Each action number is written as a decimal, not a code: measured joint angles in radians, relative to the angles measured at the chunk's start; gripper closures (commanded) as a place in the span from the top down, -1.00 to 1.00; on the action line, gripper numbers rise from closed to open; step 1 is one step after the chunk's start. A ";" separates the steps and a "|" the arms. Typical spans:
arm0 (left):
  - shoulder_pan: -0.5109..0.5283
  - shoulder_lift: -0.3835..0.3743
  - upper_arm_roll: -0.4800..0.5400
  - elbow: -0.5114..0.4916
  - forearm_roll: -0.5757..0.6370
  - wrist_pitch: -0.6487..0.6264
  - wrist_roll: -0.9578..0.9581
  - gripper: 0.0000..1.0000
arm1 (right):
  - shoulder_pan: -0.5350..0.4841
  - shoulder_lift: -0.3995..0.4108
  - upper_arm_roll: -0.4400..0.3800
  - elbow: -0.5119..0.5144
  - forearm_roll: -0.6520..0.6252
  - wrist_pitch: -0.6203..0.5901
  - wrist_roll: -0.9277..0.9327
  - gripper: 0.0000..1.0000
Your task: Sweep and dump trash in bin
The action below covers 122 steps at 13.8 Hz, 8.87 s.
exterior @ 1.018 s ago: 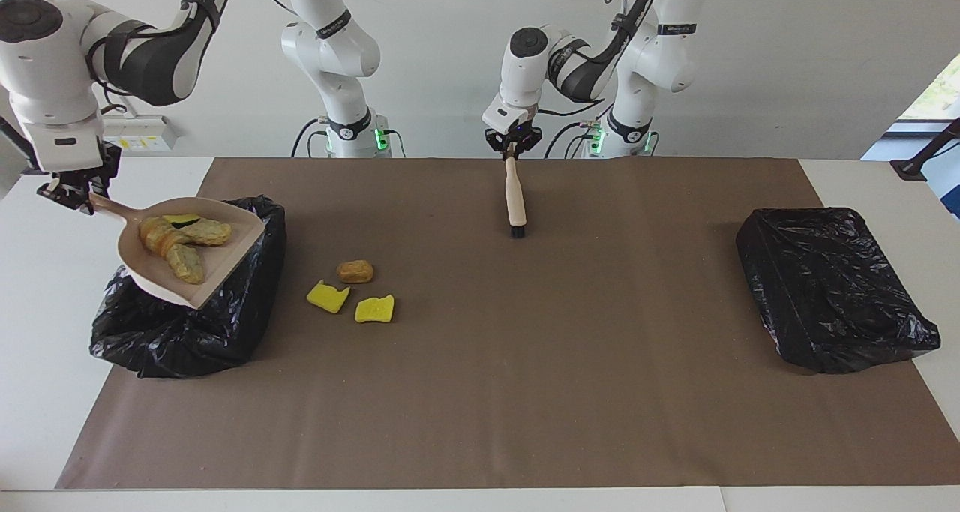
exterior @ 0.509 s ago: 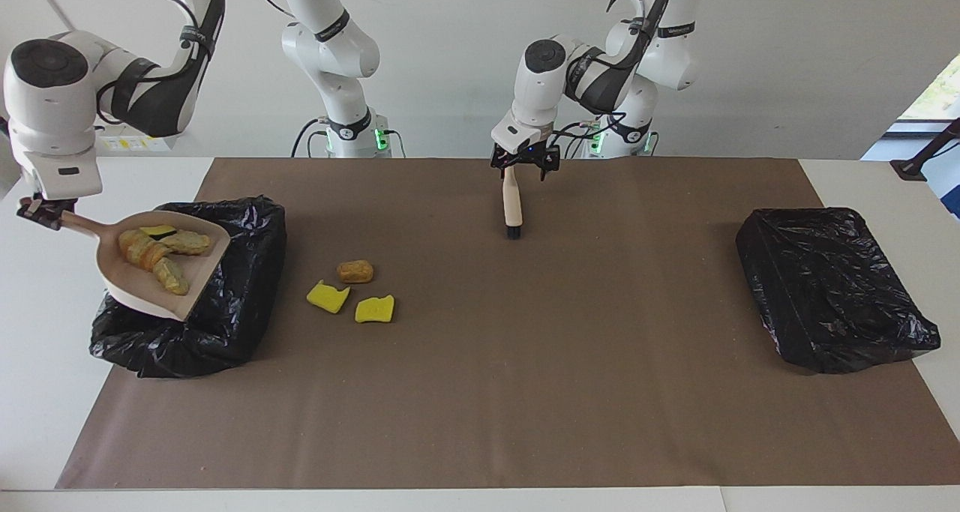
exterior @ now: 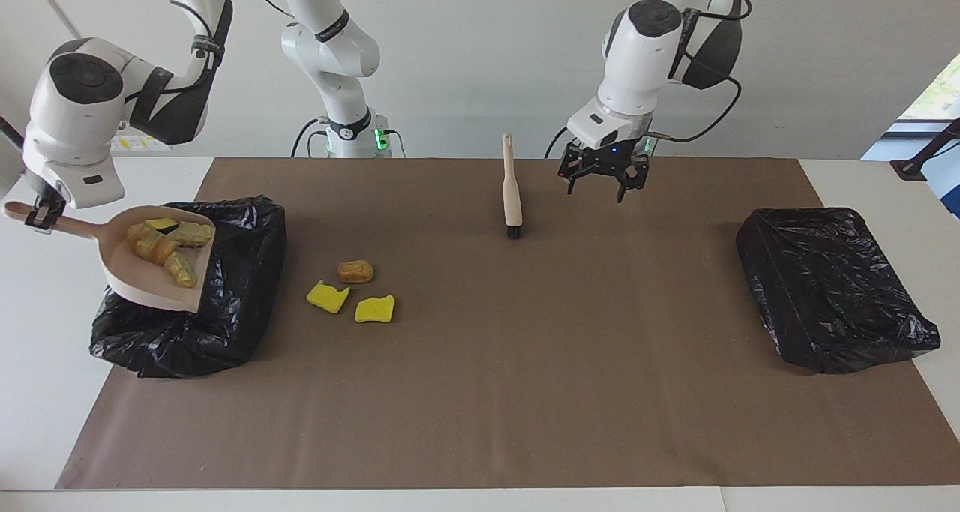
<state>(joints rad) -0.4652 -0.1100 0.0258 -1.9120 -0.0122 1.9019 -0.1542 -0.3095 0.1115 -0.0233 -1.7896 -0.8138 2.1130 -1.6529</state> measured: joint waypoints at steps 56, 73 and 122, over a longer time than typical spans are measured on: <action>0.326 0.068 0.012 0.462 0.002 -0.449 0.269 1.00 | 0.731 0.028 0.033 0.038 0.831 -0.434 2.005 -1.00; 0.326 0.068 0.012 0.462 0.002 -0.449 0.269 1.00 | 0.945 0.383 0.051 0.213 0.992 -0.029 2.349 -0.80; -0.163 0.422 -0.039 0.083 -0.012 0.316 -0.197 1.00 | 1.252 -0.098 0.063 -0.491 1.105 -0.035 2.342 -1.00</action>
<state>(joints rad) -0.6287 0.3118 -0.0134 -1.8286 -0.0239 2.2181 -0.3516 0.9423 0.0133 0.0395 -2.2806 0.2916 2.0782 0.6893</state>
